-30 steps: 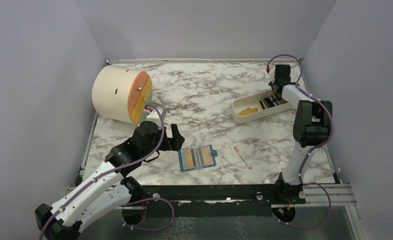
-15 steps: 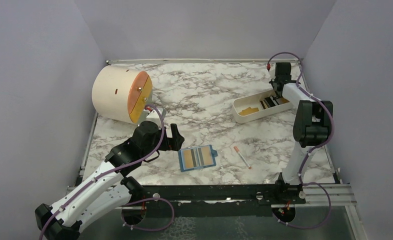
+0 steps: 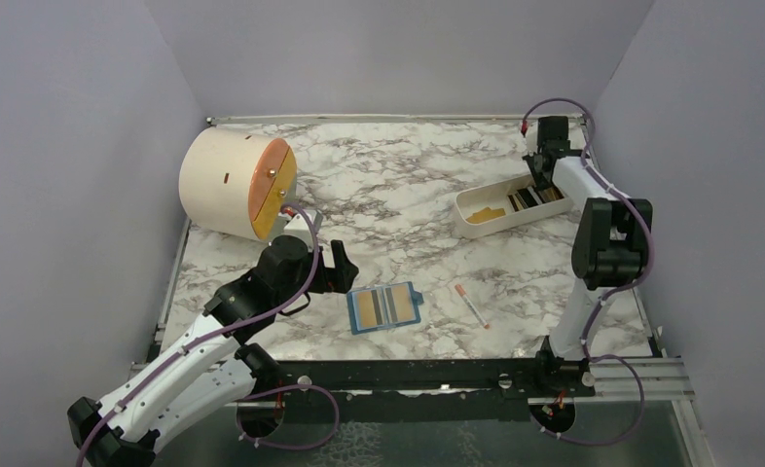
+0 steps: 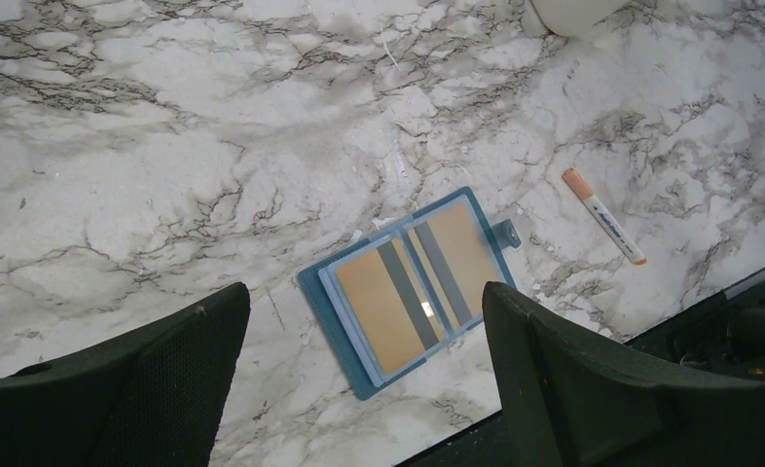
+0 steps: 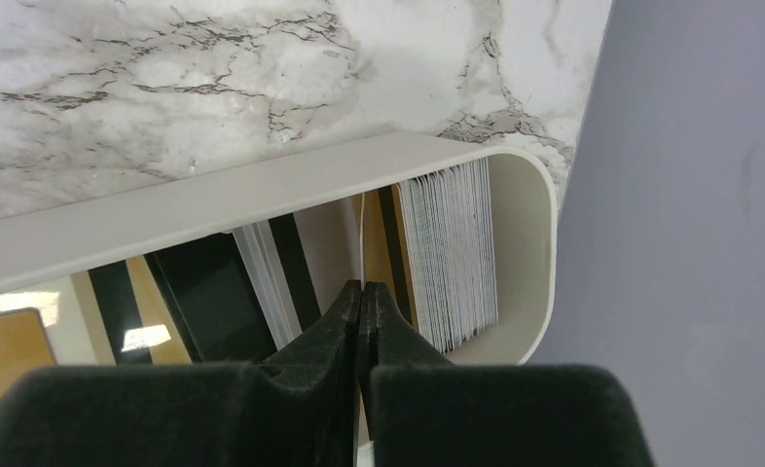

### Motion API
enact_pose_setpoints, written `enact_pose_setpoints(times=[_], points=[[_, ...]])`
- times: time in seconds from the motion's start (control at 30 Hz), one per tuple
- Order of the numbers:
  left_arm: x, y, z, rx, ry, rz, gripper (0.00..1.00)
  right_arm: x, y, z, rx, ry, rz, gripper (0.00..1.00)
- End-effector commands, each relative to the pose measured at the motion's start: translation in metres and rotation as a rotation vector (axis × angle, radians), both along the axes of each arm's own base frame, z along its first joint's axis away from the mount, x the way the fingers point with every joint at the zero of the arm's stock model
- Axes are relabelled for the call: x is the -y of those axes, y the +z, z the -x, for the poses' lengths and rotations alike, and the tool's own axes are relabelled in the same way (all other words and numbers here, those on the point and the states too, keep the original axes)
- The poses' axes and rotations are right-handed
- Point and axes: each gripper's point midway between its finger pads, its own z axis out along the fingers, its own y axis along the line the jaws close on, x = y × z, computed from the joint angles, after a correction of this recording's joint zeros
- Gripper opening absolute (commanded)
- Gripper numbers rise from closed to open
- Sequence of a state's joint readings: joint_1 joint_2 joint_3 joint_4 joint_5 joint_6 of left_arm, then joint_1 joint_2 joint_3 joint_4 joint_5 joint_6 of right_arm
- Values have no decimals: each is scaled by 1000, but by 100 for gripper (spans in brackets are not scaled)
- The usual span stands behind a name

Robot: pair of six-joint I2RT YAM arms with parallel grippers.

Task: Put the credit cards into the card holder
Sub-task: Pick up the credit card from the storage box.

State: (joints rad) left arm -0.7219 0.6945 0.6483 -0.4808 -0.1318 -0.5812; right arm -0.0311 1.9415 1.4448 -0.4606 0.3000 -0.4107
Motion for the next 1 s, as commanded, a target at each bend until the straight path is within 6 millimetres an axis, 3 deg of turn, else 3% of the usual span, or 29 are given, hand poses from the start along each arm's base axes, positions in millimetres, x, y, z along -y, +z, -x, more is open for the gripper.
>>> enact_pose_setpoints(times=[0.0,0.2,0.43,0.67,0.83,0.9,0.97], points=[[1,10,-3,32,12,31,91,-13,39,8,46,-30,-52,1],[4,4,-3,9,13,34,87,-27,78,18,123,-41,-93,1],[17,-6,4,-62,-28,70,85,-80,120,37,225,-6,-264,1],[36,5,12,-86,-103,157,84,-178,134,81,227,181,-557,1],[54,25,21,-94,-164,296,79,-259,141,134,169,372,-914,1],[62,36,25,-73,-198,370,77,-284,145,156,145,425,-1096,1],[66,44,27,-65,-206,428,75,-301,135,181,87,442,-1250,1]])
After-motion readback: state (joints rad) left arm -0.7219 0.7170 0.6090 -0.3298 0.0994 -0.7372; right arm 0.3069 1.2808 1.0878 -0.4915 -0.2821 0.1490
